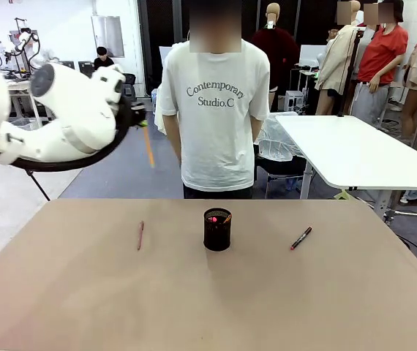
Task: Place the pens into the pen holder.
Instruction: Pick up a writing instrument from the table and place it into the Pen holder.
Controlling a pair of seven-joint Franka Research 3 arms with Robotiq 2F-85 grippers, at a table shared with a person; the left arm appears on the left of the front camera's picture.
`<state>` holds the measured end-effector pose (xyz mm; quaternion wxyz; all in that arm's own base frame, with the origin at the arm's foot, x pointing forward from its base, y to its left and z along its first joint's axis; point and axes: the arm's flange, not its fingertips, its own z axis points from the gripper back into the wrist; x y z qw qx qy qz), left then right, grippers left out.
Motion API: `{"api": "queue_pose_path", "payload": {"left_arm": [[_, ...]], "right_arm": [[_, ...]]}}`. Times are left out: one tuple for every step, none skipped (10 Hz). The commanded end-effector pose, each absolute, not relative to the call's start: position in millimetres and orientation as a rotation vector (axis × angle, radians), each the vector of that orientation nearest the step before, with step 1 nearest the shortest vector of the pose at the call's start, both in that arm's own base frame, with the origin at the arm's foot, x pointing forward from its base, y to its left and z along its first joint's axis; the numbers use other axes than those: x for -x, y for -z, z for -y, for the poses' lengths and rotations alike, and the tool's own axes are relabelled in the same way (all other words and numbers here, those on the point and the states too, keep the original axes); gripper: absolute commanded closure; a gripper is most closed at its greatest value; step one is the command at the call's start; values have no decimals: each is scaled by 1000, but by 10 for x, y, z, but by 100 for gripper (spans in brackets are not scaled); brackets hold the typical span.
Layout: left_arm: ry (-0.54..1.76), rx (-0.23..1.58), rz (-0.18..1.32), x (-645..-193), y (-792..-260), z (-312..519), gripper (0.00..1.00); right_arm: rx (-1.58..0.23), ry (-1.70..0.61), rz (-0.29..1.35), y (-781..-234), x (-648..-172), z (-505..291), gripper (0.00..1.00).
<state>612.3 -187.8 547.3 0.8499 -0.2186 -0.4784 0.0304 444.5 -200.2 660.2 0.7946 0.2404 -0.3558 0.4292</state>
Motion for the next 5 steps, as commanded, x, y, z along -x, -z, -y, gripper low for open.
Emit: {"api": "queue_pose_path", "payload": {"left_arm": [[16, 529, 1029, -6174, -5474, 2134, 100], [98, 574, 1006, -6057, -5397, 2350, 100], [178, 624, 981, -5933, -5342, 2471, 100], [268, 657, 955, -5822, -5283, 2525, 100], [352, 703, 923, -5686, -5147, 2589, 100]], "right_arm": [[-517, -930, 775, -6600, -4425, 1977, 0], [-517, -930, 775, -6600, -4425, 1977, 0], [-517, -930, 775, -6600, -4425, 1977, 0], [-517, -930, 775, -6600, -4425, 1977, 0], [-517, -930, 775, -6600, -4425, 1977, 0]]}}
